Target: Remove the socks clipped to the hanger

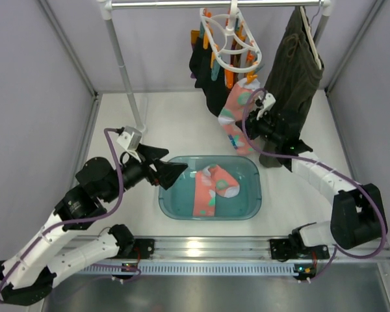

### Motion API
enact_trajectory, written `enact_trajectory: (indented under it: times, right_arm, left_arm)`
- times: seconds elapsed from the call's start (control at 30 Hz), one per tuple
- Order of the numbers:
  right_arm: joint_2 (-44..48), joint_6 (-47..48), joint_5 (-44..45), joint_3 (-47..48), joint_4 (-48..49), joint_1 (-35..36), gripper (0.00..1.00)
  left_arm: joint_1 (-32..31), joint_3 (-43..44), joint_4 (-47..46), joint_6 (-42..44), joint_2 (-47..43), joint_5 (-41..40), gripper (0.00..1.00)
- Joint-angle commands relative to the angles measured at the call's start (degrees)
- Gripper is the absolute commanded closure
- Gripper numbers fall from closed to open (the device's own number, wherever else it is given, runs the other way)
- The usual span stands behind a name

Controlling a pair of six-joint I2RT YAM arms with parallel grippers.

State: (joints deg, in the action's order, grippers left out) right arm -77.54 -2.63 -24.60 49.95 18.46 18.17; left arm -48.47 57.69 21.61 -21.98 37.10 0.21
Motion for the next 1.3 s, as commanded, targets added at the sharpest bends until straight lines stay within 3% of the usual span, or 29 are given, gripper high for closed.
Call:
enact_trajectory:
  times: [0.0, 0.23, 0.37, 0.5, 0.7, 1.0, 1.13, 1.27]
  right_arm:
    - [0.36, -1.93, -4.17, 1.91, 12.03, 0.98, 1.00]
    - [6.25, -2.73, 10.43, -4.07, 16.00, 9.23, 1.00]
    - [9.50, -0.10, 21.33, -4.60, 12.23, 18.88, 1.00]
    - [10.83, -0.62, 24.23, -4.17, 9.33, 23.92, 1.00]
    - [8.29, 1.49, 38.45, 0.23, 2.21, 31.65, 1.00]
    - [-2.69, 9.83, 59.12, 12.26, -3.95, 44.13, 1.00]
    - [-7.88, 13.09, 61.86, 18.23, -5.36, 47.21, 1.00]
    - [-11.58, 14.15, 62.30, 21.41, -5.80, 48.88, 1.00]
  left_arm:
    - [-0.05, 3.47, -0.78, -0.08, 0.69, 0.42, 0.01]
    - [-0.05, 16.64, -0.08, -1.49, 11.83, -9.24, 0.01]
    - [-0.14, 25.86, -0.16, -1.23, 20.44, -12.24, 0.01]
    - [-0.22, 32.72, -0.16, 3.33, 26.60, -12.25, 0.02]
    - [-1.10, 40.38, -0.16, 7.29, 31.01, -14.61, 0.01]
    - [-9.97, 48.38, 0.63, 20.89, 39.53, -36.04, 0.01]
    - [-15.50, 53.92, 0.63, 28.56, 44.98, -47.64, 0.01]
    - [-16.04, 58.32, 0.63, 33.04, 49.99, -54.93, 0.01]
